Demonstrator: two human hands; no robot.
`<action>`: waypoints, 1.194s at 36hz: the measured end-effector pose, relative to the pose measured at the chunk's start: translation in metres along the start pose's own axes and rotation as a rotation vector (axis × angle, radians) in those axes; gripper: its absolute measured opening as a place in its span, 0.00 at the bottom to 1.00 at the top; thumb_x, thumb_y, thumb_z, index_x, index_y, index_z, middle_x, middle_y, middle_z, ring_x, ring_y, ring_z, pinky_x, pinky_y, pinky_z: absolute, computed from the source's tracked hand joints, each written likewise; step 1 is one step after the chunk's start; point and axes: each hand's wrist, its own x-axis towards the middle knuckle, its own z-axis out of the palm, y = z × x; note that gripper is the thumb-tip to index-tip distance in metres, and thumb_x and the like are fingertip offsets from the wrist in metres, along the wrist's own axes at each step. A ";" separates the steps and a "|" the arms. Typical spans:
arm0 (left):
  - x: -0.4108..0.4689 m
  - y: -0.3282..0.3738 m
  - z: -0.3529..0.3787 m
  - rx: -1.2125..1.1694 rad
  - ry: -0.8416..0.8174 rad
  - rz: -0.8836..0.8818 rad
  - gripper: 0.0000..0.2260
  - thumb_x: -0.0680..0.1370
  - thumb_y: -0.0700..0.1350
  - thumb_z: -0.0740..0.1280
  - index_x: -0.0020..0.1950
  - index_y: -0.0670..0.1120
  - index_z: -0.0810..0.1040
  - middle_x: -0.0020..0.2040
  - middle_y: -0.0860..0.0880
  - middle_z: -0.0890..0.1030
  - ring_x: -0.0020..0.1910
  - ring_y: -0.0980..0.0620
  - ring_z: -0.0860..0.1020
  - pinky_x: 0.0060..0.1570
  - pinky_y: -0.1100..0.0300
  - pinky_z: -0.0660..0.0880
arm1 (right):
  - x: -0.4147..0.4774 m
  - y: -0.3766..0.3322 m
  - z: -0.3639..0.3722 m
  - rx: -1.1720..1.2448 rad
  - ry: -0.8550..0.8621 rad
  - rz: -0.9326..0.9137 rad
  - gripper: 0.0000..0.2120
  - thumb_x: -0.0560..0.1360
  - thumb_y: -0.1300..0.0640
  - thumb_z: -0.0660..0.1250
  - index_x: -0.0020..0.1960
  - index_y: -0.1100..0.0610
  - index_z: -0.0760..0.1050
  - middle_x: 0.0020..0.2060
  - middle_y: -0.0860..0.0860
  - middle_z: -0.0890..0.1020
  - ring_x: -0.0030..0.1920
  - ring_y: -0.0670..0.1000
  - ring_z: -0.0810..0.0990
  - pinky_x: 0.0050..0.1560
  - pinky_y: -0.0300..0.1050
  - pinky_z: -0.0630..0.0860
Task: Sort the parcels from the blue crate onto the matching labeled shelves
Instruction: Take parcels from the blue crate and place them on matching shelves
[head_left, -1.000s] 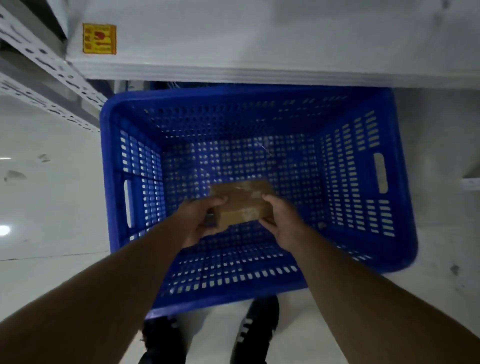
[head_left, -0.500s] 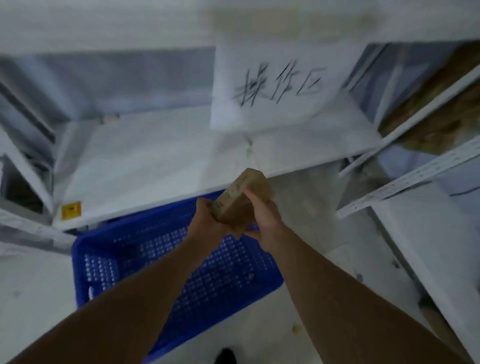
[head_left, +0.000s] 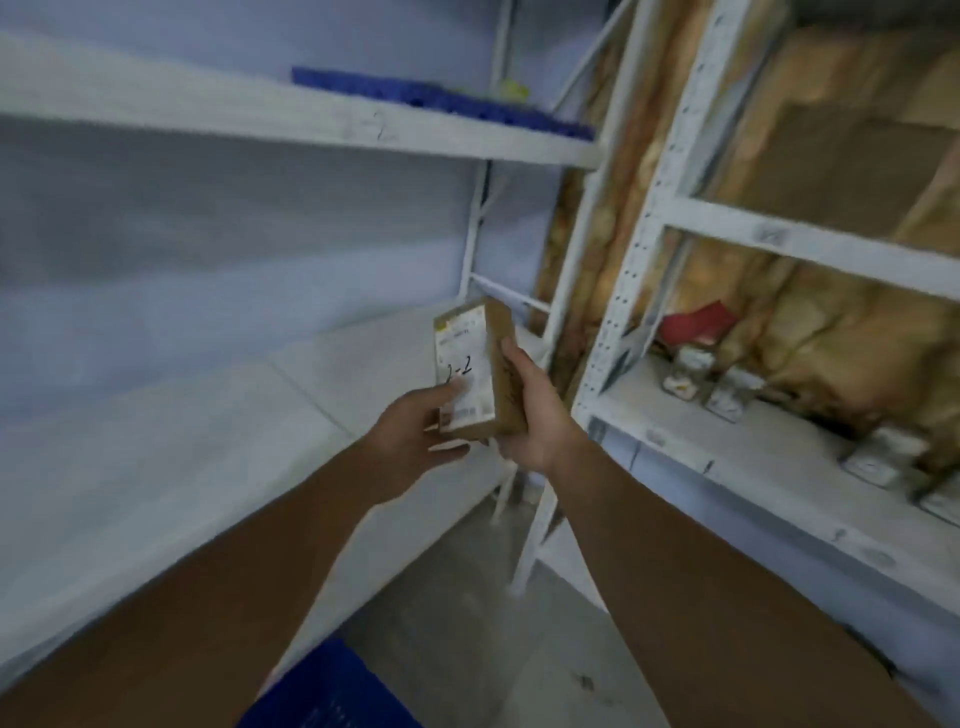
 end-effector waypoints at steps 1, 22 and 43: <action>-0.005 0.019 0.017 0.035 -0.062 0.023 0.22 0.72 0.56 0.75 0.63 0.49 0.80 0.61 0.46 0.84 0.59 0.45 0.82 0.61 0.47 0.78 | -0.015 -0.020 0.005 -0.005 -0.002 -0.033 0.26 0.81 0.41 0.64 0.70 0.58 0.78 0.63 0.60 0.83 0.64 0.62 0.82 0.69 0.60 0.75; -0.117 0.165 0.285 0.281 -0.517 0.297 0.19 0.73 0.32 0.74 0.63 0.43 0.81 0.57 0.45 0.86 0.56 0.44 0.85 0.59 0.46 0.79 | -0.339 -0.238 -0.041 -0.533 0.392 -0.449 0.17 0.76 0.51 0.76 0.61 0.55 0.79 0.53 0.54 0.88 0.54 0.55 0.87 0.53 0.54 0.84; -0.225 0.104 0.495 0.321 -0.628 0.312 0.20 0.72 0.28 0.73 0.61 0.44 0.81 0.56 0.45 0.86 0.58 0.43 0.84 0.66 0.43 0.76 | -0.551 -0.278 -0.166 -0.552 0.500 -0.581 0.21 0.75 0.52 0.76 0.66 0.55 0.77 0.54 0.53 0.87 0.55 0.55 0.87 0.55 0.52 0.82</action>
